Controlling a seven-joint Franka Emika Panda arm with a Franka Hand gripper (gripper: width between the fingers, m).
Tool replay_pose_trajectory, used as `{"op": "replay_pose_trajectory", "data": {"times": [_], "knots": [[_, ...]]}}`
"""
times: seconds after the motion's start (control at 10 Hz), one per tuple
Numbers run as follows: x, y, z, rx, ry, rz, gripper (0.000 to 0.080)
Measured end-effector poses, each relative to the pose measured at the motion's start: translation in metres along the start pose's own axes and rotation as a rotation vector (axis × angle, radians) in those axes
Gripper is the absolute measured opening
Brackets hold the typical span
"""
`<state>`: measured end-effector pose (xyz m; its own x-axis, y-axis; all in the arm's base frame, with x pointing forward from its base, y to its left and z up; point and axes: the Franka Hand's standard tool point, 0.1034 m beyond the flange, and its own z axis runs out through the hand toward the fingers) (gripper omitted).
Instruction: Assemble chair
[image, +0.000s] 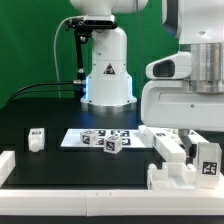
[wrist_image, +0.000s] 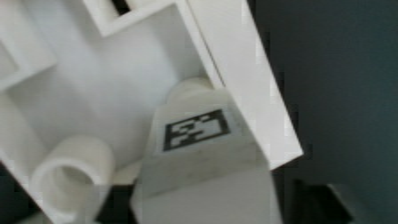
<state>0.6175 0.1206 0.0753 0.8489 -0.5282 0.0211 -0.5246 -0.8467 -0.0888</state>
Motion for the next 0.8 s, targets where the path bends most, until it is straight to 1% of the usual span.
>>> {"op": "replay_pose_trajectory", "data": {"times": [0.1,0.2,0.4,0.5,0.6,0.7,0.8], "knots": [[-0.0002,0.0005,0.0001,-0.002,-0.003,0.064,0.0285],[-0.0005,0.0015,0.0,-0.009,-0.012,0.217,0.0285],[-0.001,0.0019,0.0004,-0.012,-0.013,0.431,0.0285],[-0.0002,0.0035,0.0011,0.0,-0.011,0.614,0.0285],[0.0001,0.007,0.0014,0.037,-0.016,0.792,0.0285],[-0.0008,0.0089,0.0018,0.061,-0.025,0.89,0.0285],[-0.002,0.0082,0.0021,0.065,-0.033,1.006,0.0285]]}}
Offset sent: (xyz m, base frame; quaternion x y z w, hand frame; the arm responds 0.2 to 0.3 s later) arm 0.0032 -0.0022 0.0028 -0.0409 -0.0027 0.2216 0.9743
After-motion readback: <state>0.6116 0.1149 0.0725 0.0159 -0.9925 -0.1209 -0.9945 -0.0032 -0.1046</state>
